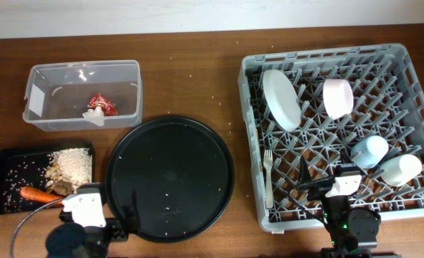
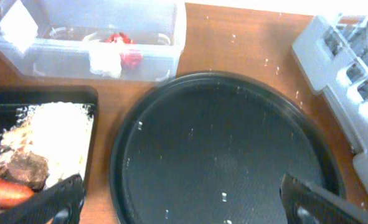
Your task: Sort waste into correct bins and load items into the dishwasher rack
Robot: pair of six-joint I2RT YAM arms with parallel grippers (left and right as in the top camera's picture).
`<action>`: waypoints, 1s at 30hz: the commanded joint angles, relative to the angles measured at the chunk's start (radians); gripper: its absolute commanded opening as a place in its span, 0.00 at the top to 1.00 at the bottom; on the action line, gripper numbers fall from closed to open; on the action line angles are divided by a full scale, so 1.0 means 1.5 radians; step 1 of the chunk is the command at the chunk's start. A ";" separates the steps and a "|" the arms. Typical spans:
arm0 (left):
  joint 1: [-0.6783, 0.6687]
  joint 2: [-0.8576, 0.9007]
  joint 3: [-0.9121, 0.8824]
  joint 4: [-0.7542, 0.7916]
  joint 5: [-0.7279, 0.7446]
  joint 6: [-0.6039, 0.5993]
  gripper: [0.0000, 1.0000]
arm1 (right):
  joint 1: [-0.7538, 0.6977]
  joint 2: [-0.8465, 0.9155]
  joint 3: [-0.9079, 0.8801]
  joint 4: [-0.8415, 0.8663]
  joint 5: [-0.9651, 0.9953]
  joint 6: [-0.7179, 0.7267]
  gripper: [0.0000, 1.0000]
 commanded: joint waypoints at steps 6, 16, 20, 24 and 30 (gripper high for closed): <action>-0.010 -0.151 -0.408 0.615 -0.003 0.018 0.01 | 0.004 -0.005 -0.003 -0.003 -0.009 -0.004 0.02; -0.010 -0.151 -0.441 0.585 0.005 0.086 0.01 | 0.004 -0.005 -0.003 -0.003 -0.009 -0.004 0.02; -0.010 -0.150 -0.440 0.585 0.005 0.086 0.01 | 0.004 -0.005 -0.003 -0.003 -0.009 -0.004 0.02; -0.010 -0.150 -0.440 0.585 0.005 0.086 0.01 | 0.004 -0.005 -0.003 -0.003 -0.009 -0.004 0.02; -0.010 -0.150 -0.440 0.585 0.005 0.086 0.01 | 0.004 -0.005 -0.003 -0.003 -0.009 -0.004 0.02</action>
